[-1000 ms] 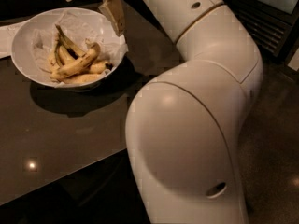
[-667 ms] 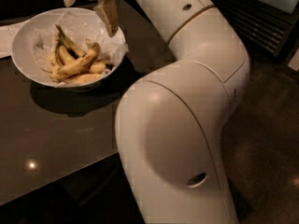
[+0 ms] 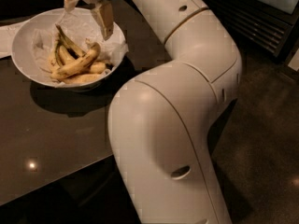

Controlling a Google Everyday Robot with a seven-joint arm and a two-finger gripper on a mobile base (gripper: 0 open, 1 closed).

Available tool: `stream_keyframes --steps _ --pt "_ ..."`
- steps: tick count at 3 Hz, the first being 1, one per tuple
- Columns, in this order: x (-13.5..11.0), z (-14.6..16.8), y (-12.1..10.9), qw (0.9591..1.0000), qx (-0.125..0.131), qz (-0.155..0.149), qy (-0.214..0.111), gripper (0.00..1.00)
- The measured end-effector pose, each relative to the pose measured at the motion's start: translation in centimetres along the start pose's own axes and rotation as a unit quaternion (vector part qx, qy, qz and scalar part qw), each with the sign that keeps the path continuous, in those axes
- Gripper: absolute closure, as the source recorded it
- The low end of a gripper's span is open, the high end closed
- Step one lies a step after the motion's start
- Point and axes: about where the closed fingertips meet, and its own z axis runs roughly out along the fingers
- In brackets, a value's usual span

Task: Pick banana from white bowl

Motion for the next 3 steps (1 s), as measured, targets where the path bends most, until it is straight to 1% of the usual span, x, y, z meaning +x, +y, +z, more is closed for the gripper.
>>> stream_keyframes --steps 1,2,3 --pt "-0.3 1.1 0.4 0.9998 -0.010 0.009 -0.013 0.25" --pt "-0.5 2.3 0.9 0.9993 -0.024 0.016 -0.024 0.39" --pt "-0.6 3.3 1.6 0.9985 -0.036 0.021 -0.035 0.37"
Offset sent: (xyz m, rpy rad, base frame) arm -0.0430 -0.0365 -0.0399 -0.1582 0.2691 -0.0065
